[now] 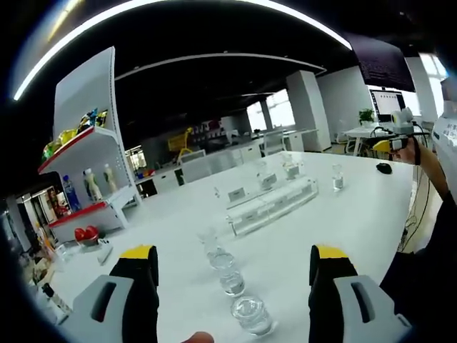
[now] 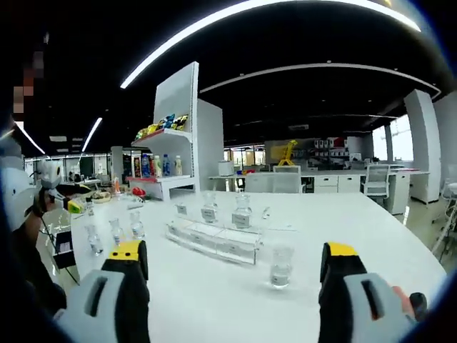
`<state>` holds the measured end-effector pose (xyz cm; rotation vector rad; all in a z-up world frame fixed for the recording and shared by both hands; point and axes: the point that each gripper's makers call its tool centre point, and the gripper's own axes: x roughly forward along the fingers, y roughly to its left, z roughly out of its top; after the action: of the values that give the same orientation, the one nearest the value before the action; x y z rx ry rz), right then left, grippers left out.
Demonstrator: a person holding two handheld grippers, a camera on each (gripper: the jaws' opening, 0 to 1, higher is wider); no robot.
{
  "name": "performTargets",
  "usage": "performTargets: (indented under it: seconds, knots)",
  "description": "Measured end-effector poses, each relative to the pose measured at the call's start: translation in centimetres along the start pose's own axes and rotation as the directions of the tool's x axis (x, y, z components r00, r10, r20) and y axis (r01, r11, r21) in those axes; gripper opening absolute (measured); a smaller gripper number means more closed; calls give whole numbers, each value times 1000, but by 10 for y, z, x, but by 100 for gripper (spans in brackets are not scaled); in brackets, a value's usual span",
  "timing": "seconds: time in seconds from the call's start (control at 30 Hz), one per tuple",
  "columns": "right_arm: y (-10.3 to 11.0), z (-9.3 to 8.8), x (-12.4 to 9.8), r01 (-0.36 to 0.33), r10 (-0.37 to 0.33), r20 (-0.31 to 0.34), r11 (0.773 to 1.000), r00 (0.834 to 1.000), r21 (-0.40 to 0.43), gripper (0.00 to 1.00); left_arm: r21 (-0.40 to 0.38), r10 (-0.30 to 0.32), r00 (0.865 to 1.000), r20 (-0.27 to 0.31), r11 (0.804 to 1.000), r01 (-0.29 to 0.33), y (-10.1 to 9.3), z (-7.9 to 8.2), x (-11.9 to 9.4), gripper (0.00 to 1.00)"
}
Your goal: Identify the label on the chemical reagent bottle, grasp the chemical reagent bottle, and place it in the designated position on the reagent rack
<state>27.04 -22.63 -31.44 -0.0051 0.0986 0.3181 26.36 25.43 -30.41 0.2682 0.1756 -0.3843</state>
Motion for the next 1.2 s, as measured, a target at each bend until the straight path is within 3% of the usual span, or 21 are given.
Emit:
performTargets:
  seconds: [0.17, 0.33, 0.6, 0.73, 0.83, 0.93, 1.2]
  knots:
    - [0, -8, -24, -17, 18, -28, 1000, 999, 19, 97, -2, -6, 1000, -23, 1000, 6, -2, -8, -1, 87]
    - [3, -15, -37, -25, 26, -21, 999, 999, 48, 97, -4, -9, 1000, 1, 1000, 9, -5, -1, -5, 87]
    - [3, -25, -48, -23, 25, -44, 998, 999, 56, 97, 6, -18, 1000, 9, 1000, 18, -16, 1, -9, 87]
    - [-4, -23, -57, 11, -10, -43, 1000, 999, 27, 97, 20, -19, 1000, -15, 1000, 19, -19, -4, -13, 87]
    - [-7, -17, -64, 28, -28, -7, 999, 1000, 42, 97, 12, -18, 1000, -5, 1000, 18, -19, -2, -18, 87]
    - [-7, -18, -68, 35, -35, -14, 999, 999, 35, 97, 17, -13, 1000, -2, 1000, 13, -18, 0, -20, 87]
    - [-8, -23, -64, 47, -46, -22, 998, 999, 45, 97, 19, -36, 999, -13, 999, 36, -21, -2, -12, 87]
